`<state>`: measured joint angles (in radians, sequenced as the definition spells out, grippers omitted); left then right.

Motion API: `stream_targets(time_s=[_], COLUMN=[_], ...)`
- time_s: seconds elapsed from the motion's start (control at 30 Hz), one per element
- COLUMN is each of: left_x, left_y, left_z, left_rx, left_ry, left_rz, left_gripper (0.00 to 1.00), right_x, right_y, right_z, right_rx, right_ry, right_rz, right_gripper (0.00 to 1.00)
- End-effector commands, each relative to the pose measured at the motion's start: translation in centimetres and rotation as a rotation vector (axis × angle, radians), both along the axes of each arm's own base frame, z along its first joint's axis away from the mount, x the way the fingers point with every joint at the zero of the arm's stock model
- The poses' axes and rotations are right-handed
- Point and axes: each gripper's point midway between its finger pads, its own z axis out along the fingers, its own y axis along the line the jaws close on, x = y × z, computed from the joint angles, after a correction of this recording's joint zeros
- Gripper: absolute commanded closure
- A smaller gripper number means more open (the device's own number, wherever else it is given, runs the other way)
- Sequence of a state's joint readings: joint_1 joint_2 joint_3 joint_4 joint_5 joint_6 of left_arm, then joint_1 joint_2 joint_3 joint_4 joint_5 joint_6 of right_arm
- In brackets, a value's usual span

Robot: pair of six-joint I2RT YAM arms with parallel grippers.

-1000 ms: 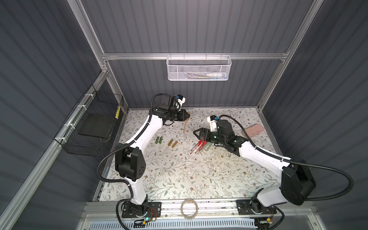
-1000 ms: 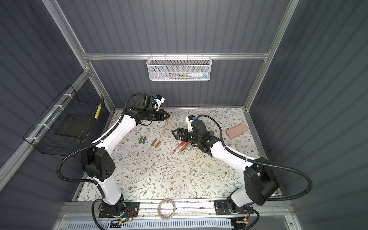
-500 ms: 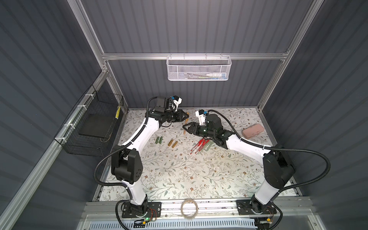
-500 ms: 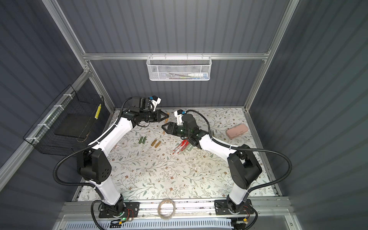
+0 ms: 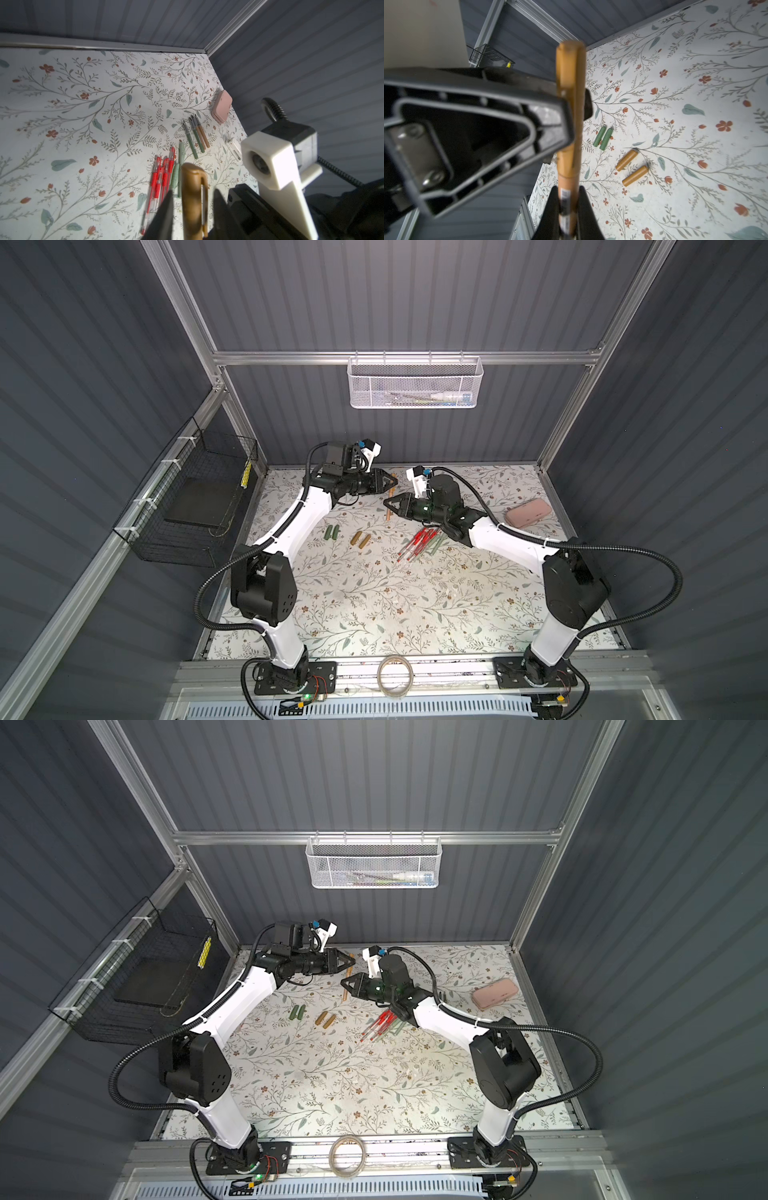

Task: Remove pen caps from pens
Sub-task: Open the pen cap on the pen.

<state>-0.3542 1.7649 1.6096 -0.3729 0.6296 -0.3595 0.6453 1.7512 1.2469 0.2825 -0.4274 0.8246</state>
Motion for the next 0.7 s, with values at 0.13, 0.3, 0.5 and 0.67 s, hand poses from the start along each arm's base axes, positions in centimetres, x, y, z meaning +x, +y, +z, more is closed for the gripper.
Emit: stream_targets(time_s=[0.13, 0.3, 0.5, 0.67], left_x=[-2.7, -2.8, -4.1, -4.0], left_y=[-0.1, 1.2, 1.1, 1.0], left_z=[3.1, 4.4, 4.0, 3.4], left_rx=[-0.057, -0.200, -0.357, -0.397], left_ry=[-0.061, -0.034, -0.006, -0.012], left_rz=[-0.117, -0.158, -0.261, -0.263], left_gripper=[0.43, 0.43, 0.41, 0.40], right_x=[-1.3, -2.2, -3.3, -3.6], right_y=[-1.7, -2.6, -2.2, -1.6], right_z=[1.8, 2.8, 4.2, 4.4], right_rx=[0.090, 0.198, 0.292, 0.300], right_ry=[-0.082, -0.100, -0.122, -0.125], right_rz=[0.066, 0.126, 0.212, 0.240], right_gripper=[1.00, 1.00, 1.00, 1.00])
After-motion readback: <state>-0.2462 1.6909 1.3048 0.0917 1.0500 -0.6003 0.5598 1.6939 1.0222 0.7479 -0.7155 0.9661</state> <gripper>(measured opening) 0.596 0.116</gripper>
